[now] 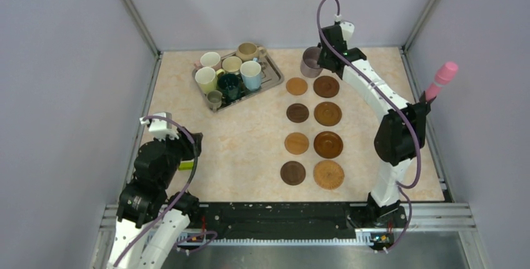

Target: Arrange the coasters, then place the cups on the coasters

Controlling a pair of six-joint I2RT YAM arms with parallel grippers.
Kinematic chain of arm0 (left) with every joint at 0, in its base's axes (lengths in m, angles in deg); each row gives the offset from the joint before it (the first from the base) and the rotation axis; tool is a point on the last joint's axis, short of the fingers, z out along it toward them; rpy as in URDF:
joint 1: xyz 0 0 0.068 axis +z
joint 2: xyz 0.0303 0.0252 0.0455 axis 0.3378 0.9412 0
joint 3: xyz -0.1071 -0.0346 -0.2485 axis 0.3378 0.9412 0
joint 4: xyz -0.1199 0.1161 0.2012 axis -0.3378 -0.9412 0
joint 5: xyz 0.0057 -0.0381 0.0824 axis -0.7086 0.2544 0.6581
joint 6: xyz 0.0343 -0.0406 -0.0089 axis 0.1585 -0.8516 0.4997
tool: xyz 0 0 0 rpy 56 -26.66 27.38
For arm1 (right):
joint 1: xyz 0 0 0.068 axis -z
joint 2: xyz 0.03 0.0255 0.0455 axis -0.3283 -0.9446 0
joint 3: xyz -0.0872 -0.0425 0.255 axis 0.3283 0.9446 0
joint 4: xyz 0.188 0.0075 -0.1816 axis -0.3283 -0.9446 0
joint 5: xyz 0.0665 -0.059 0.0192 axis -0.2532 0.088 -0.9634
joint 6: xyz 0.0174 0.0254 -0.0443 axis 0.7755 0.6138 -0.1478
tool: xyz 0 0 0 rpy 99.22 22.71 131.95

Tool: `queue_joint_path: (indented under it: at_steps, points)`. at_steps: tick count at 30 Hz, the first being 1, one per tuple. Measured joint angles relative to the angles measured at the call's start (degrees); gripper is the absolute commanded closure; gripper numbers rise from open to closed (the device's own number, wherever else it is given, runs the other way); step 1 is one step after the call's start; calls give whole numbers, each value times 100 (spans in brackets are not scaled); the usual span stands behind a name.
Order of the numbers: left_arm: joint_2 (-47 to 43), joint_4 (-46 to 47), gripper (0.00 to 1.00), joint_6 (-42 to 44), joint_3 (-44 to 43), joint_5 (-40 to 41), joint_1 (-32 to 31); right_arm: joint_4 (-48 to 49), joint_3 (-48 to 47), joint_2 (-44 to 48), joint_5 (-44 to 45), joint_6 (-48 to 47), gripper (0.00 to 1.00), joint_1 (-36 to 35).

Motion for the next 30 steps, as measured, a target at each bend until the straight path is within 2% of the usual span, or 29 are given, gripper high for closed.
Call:
queue_joint_path:
  at_steps: [9, 19, 30]
  points:
    - [-7, 0, 49, 0, 0, 2, 0, -232, 138, -101, 413, -297, 100, 278]
    - [-2, 0, 49, 0, 0, 0, 0, -223, 138, -658, 155, -293, 100, 748]
    - [2, 0, 49, 0, 0, 2, 0, -44, 140, -1123, -101, -306, 100, 903]
